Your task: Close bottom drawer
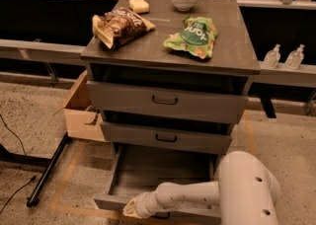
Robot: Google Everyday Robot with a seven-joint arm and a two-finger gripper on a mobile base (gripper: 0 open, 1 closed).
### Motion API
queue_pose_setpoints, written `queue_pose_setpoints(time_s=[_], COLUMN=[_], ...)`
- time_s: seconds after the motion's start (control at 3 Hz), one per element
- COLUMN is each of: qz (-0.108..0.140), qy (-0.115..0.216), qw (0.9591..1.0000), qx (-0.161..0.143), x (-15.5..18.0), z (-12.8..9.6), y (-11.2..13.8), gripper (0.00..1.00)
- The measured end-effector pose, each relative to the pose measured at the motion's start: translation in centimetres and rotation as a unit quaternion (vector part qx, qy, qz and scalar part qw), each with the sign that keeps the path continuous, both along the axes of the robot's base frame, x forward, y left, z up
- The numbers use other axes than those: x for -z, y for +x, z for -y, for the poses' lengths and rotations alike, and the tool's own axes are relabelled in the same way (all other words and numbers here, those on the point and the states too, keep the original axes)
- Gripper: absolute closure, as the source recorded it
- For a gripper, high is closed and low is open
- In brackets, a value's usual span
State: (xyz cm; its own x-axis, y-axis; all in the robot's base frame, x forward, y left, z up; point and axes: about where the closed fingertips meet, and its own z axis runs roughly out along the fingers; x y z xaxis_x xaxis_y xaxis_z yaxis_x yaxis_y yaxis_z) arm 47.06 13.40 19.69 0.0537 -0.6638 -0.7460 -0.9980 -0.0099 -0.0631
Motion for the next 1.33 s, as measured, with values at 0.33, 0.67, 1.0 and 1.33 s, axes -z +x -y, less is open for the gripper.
queue_pose_setpoints(time_s=[0.33, 0.67, 1.0, 1.33], qz=[0.01, 0.013, 0.017, 0.032], qy=[-0.008, -0.013, -0.025, -0.039], qw=[0.9999, 0.9997, 0.9992, 0.9975], qx=[0.005, 0.013, 0.027, 0.049], x=[0.6, 0.5, 0.6, 0.7], z=[-0.1, 0.0, 0.3, 1.0], y=[0.9, 1.3, 2.0, 3.3], gripper=[1.0, 1.0, 1.0, 1.0])
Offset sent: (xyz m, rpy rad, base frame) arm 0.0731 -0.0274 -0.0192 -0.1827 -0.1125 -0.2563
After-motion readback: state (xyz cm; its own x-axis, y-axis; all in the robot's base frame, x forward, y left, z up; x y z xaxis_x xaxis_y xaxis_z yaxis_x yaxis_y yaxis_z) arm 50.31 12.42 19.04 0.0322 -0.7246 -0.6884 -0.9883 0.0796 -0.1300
